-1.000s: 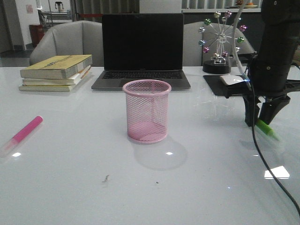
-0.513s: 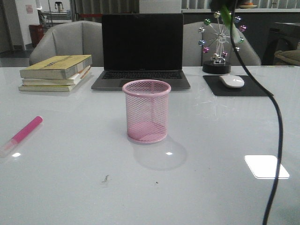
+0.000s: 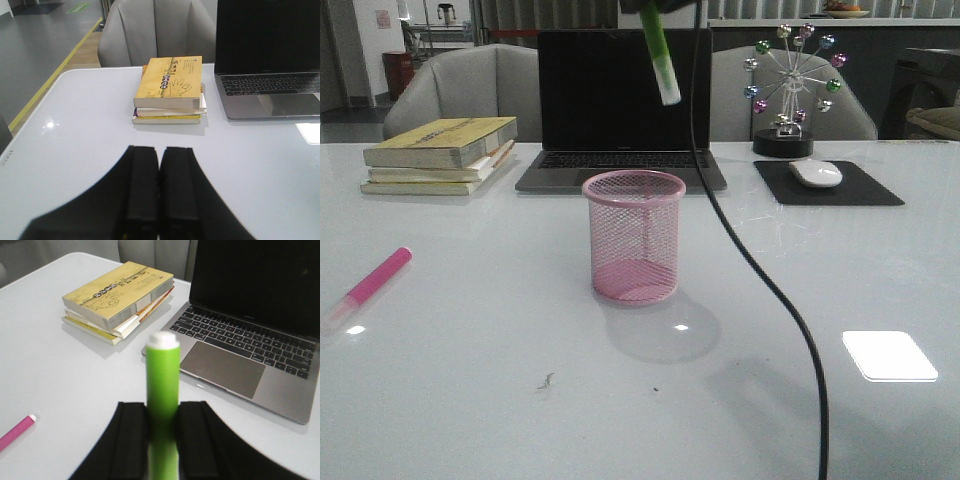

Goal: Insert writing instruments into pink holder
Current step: 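Lift the green marker with the right gripper toward the pink holder, then lower the green marker into the pink holder and open the right gripper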

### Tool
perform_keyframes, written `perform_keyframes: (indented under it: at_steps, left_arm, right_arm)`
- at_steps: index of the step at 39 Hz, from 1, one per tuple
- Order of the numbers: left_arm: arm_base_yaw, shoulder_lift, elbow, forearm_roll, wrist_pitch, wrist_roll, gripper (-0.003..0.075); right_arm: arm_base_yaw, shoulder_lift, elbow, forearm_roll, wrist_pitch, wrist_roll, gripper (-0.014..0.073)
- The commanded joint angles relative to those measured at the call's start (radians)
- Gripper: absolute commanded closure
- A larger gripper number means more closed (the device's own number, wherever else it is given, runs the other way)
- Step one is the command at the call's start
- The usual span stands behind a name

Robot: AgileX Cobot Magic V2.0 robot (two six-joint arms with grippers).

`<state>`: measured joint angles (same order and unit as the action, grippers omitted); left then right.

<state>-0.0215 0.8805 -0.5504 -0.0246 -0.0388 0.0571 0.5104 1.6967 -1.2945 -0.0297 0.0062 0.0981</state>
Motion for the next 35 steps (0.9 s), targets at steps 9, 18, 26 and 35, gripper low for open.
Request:
perform_keyframes:
  at_steps: [9,18,26,35]
  left_arm:
    - [-0.002,-0.006,-0.037,-0.008,-0.082,-0.009,0.0629]
    - [-0.002,-0.006,-0.037,-0.008,-0.082,-0.009,0.0629]
    - [-0.002,-0.006,-0.037,-0.008,-0.082,-0.009,0.0629]
    - [-0.002,-0.006,-0.037,-0.008,-0.082,-0.009,0.0629]
  right_arm:
    - [0.015,-0.029,0.186,-0.084,-0.423,-0.008,0.0566]
    - [0.016,0.051,0.219,-0.121,-0.548,0.0,0.0566]
    - [0.016,0.077,0.219,-0.121,-0.589,0.0,0.0566]
    - [0.016,0.077,0.219,-0.121,-0.589,0.0,0.0529]
